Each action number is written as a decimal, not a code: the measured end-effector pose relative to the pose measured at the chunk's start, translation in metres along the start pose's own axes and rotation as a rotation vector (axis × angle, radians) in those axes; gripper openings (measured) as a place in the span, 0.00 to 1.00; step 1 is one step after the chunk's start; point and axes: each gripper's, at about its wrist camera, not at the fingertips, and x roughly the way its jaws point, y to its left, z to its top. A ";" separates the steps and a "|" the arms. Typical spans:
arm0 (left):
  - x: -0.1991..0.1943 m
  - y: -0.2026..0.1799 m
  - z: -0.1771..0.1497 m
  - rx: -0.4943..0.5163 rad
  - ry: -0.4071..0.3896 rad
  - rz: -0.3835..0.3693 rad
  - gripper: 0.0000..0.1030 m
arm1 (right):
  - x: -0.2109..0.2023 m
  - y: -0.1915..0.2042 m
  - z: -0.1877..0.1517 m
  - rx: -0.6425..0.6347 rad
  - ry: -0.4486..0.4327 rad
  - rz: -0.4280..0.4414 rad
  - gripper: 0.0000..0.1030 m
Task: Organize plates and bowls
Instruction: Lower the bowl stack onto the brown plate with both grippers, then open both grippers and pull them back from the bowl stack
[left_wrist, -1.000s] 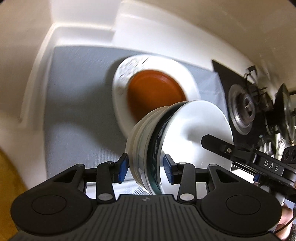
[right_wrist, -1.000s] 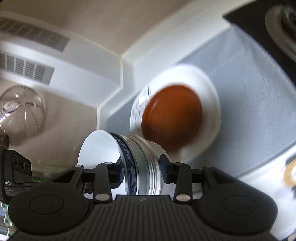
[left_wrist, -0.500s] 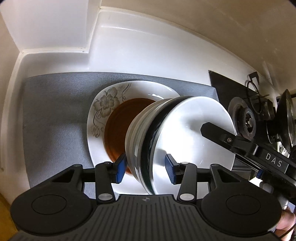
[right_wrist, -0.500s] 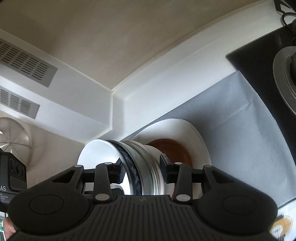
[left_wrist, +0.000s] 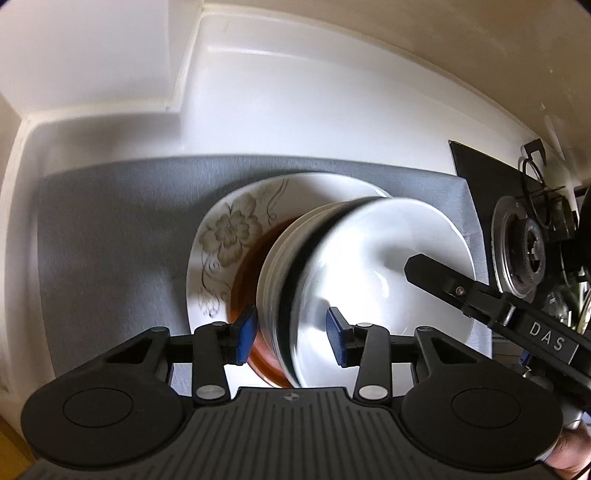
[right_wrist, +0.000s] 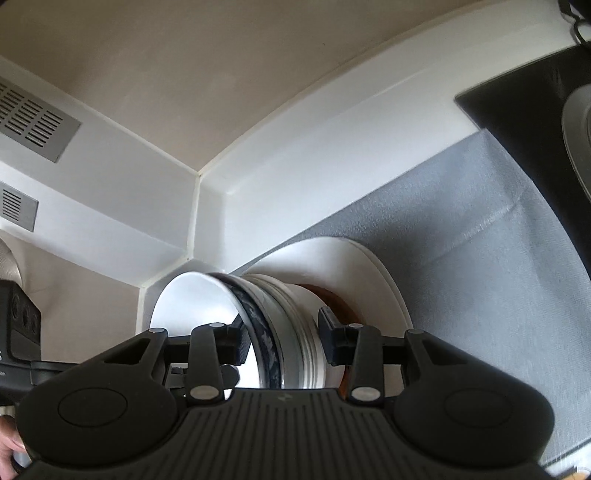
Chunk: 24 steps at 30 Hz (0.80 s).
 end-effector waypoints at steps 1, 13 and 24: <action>-0.001 0.000 0.000 0.013 -0.012 0.010 0.38 | 0.002 0.000 0.000 -0.009 0.003 -0.001 0.41; -0.002 -0.016 -0.018 0.089 -0.146 0.047 0.47 | 0.006 -0.018 -0.009 -0.005 0.014 0.031 0.44; -0.056 -0.021 -0.077 -0.058 -0.312 0.089 0.60 | -0.040 -0.035 -0.031 -0.072 -0.026 0.113 0.79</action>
